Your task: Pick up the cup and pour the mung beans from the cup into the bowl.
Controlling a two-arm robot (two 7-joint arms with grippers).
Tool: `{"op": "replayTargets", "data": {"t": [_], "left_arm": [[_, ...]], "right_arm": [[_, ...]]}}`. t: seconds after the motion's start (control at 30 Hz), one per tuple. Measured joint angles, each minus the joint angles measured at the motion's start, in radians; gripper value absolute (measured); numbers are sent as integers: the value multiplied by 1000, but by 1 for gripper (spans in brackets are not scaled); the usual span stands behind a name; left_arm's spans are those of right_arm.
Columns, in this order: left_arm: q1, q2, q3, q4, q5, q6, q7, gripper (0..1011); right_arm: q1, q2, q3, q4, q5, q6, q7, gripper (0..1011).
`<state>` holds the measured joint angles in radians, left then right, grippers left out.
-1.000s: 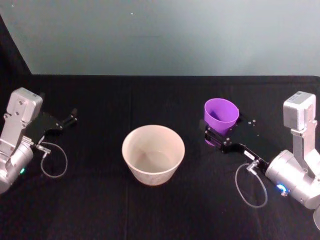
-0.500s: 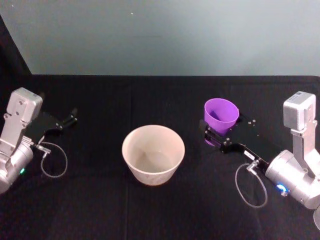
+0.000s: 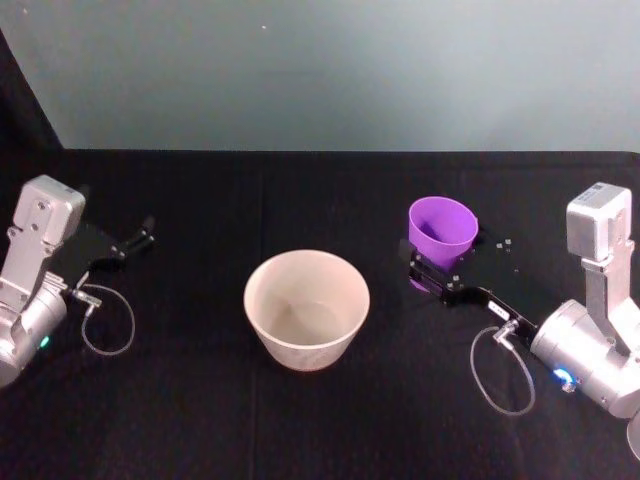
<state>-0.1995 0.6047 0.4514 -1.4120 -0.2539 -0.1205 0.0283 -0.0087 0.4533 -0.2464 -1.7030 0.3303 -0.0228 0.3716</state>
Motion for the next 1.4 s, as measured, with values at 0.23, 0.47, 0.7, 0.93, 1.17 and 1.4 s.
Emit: {"op": "replayTargets", "data": {"t": [0.23,0.47,0.7,0.93,1.17,1.4], "left_arm": [[0,0,0,0,0,0,0,1000],[0,0,0,0,0,0,0,1000],[0,0,0,0,0,0,0,1000],[0,0,0,0,0,0,0,1000],[0,0,0,0,0,0,0,1000],[0,0,0,0,0,0,0,1000]], "right_arm": [[0,0,0,0,0,0,0,726],[0,0,0,0,0,0,0,726],[0,0,0,0,0,0,0,728],[5,5,-10,-6,-22,-2,0,726],[19,21,-39,-31,-110,-3,-10,726],[60,48,-93,-84,-284,65,-33,726]]}}
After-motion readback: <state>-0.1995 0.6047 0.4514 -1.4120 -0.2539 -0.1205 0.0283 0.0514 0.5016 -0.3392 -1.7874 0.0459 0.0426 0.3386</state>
